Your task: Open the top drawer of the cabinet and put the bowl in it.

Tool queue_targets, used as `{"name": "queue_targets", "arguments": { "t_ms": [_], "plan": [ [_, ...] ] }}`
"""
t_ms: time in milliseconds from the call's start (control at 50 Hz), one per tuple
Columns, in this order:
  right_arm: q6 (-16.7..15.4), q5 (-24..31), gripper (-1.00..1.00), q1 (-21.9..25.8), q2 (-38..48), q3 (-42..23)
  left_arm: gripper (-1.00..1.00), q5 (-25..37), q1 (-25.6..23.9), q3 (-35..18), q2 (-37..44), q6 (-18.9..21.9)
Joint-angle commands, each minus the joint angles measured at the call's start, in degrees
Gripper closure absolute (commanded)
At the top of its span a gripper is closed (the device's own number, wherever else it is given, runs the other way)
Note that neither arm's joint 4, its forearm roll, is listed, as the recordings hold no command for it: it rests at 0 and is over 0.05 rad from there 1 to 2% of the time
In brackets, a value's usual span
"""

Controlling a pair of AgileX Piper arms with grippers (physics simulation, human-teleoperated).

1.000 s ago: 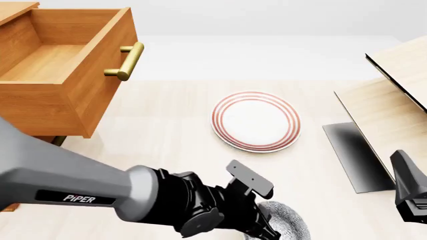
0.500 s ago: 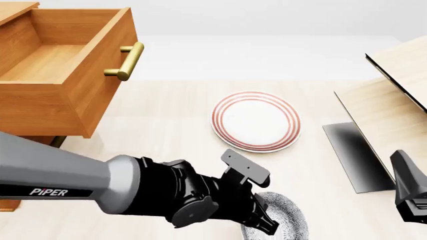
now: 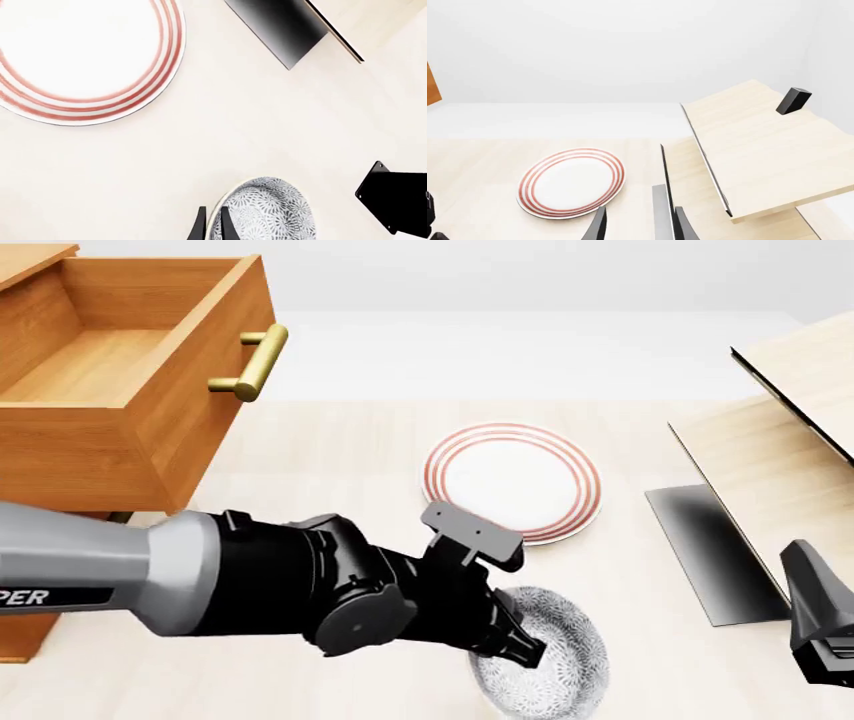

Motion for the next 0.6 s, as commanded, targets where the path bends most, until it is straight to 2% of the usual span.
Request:
{"name": "queue_targets", "arguments": {
  "t_ms": [20,600],
  "plan": [
    [0.0,0.1,-1.0,0.0,-0.1,0.0,1.0,3.3,1.4,-1.0,-2.6,-0.7],
    [0.0,0.1,-1.0,0.0,-0.1,0.0,1.0,15.5,11.6,-5.4,-14.3,2.8]
  ]
}}
